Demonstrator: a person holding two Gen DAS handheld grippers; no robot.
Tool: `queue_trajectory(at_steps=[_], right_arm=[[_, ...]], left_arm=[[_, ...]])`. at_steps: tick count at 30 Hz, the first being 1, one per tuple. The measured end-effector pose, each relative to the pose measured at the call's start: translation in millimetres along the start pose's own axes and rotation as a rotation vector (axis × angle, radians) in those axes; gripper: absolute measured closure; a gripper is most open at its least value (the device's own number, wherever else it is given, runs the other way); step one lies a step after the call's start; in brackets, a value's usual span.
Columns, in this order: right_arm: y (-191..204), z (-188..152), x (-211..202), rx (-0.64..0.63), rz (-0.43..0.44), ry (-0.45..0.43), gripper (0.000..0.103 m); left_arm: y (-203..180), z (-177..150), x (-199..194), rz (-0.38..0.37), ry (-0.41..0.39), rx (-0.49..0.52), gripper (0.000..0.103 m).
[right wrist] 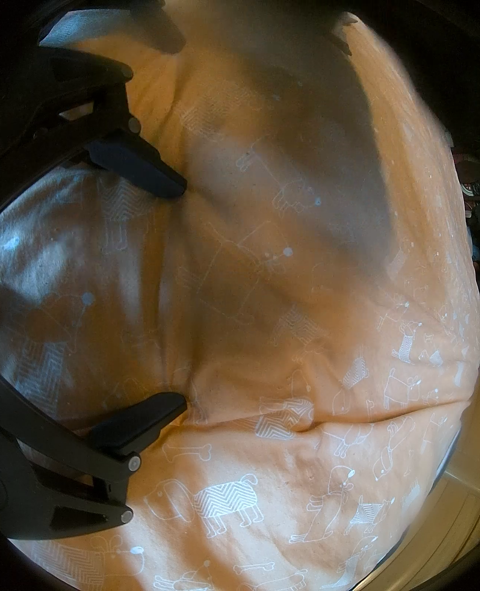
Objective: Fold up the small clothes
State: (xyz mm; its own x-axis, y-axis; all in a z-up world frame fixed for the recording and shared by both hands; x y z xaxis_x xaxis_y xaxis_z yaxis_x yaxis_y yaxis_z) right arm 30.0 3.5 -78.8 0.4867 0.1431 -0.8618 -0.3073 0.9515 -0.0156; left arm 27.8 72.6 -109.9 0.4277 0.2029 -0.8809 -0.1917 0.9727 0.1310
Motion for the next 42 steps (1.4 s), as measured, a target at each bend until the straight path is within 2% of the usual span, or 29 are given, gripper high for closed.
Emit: queue_trajectory(at_steps=[24,31,37,40,42], right_arm=[[1.4,2.7,4.6,0.015,0.024,-0.009,0.0],[1.1,4.3,3.6,-0.012,0.006,0.015,0.0],[3.9,8.8,6.1,-0.011,0.012,0.028,0.0],[4.9,11.6,7.0,-0.011,0.032,0.058,0.0],[4.8,14.7,2.4,0.002,0.091,0.08,0.0]], left_arm=[[-0.8,-0.1,0.0,0.008,-0.002,0.004,0.0],[2.3,0.8,1.2,-0.007,-0.002,-0.007,0.0],[1.0,1.5,1.4,0.009,-0.006,0.004,0.0],[-1.1,4.2,2.3,0.016,-0.012,0.017,0.0],[-2.5,8.9,4.6,0.012,-0.007,0.037,0.0]])
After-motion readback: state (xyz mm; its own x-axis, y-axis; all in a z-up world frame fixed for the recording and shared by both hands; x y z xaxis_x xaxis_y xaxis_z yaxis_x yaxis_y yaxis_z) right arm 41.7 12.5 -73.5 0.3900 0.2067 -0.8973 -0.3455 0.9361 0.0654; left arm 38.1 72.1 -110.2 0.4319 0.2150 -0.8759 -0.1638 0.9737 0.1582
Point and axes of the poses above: each gripper's, at about its wrist camera, not at the fingertips, and x roughly the way its jaws point, y to its left, z to its top, the point moved 9 cm from there along x, roughly the way its jaws point, and after that the axes turned 8 degrees about z, right-handed, at the moved point
